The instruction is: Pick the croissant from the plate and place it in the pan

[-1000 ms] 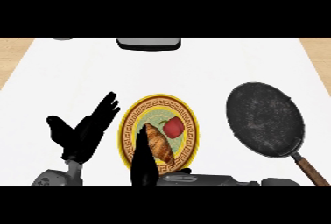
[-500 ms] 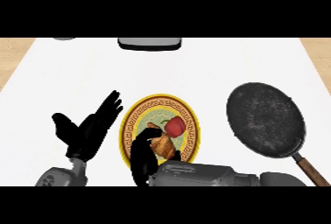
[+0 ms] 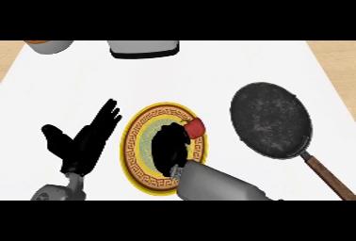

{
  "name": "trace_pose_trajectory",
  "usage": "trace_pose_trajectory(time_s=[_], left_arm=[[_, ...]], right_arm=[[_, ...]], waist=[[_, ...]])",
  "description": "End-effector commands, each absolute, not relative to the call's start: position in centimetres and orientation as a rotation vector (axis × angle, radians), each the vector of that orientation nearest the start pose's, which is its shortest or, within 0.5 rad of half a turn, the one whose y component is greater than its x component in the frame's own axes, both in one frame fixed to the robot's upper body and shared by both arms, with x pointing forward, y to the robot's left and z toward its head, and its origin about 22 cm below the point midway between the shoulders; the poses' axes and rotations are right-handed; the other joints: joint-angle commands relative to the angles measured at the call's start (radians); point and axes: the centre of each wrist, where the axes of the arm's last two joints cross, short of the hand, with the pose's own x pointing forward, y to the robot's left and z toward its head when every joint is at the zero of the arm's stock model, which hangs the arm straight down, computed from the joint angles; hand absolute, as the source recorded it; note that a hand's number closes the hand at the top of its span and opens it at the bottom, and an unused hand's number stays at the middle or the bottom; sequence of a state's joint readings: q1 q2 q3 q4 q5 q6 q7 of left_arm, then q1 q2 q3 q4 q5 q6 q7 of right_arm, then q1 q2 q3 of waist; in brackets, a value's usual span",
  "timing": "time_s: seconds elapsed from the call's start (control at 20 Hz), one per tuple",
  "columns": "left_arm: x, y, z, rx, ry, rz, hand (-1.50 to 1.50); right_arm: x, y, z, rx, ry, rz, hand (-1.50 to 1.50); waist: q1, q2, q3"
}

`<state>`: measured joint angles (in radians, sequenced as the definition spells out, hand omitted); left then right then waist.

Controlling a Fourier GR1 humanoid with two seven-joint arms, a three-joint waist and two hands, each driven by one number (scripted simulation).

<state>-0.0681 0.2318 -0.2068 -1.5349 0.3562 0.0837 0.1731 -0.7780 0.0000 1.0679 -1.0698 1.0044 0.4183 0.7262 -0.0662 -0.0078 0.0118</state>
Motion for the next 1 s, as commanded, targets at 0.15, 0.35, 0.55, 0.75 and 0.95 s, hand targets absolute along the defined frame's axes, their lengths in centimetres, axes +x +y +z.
trace_pose_trajectory(time_s=[0.15, 0.35, 0.55, 0.75, 0.95], left_arm=[[25.0, 23.6, 0.9, -0.166, -1.351, -0.03, 0.0], [24.8, 23.0, 0.9, -0.207, -1.332, -0.044, 0.0], [24.8, 23.5, 0.7, -0.203, -1.347, -0.058, 0.0], [25.4, 23.7, 1.4, -0.2, -1.354, -0.037, 0.0], [23.6, 23.7, 0.8, -0.199, -1.352, -0.065, 0.0]], right_arm=[[26.9, -1.2, 2.9, -1.104, -0.914, 1.177, 1.5], [24.4, 0.5, 5.6, -1.247, -1.128, 0.928, 1.5], [23.1, 0.1, 8.0, -1.21, -1.265, 0.692, 1.5], [22.0, -1.1, 10.4, -1.136, -1.398, 0.488, 1.5], [21.6, -3.4, 11.0, -1.122, -1.381, 0.364, 1.5]], waist=[[-0.004, -0.009, -0.008], [0.032, -0.012, -0.011], [0.036, -0.009, -0.011], [0.031, -0.007, -0.009], [0.044, -0.005, -0.01]])
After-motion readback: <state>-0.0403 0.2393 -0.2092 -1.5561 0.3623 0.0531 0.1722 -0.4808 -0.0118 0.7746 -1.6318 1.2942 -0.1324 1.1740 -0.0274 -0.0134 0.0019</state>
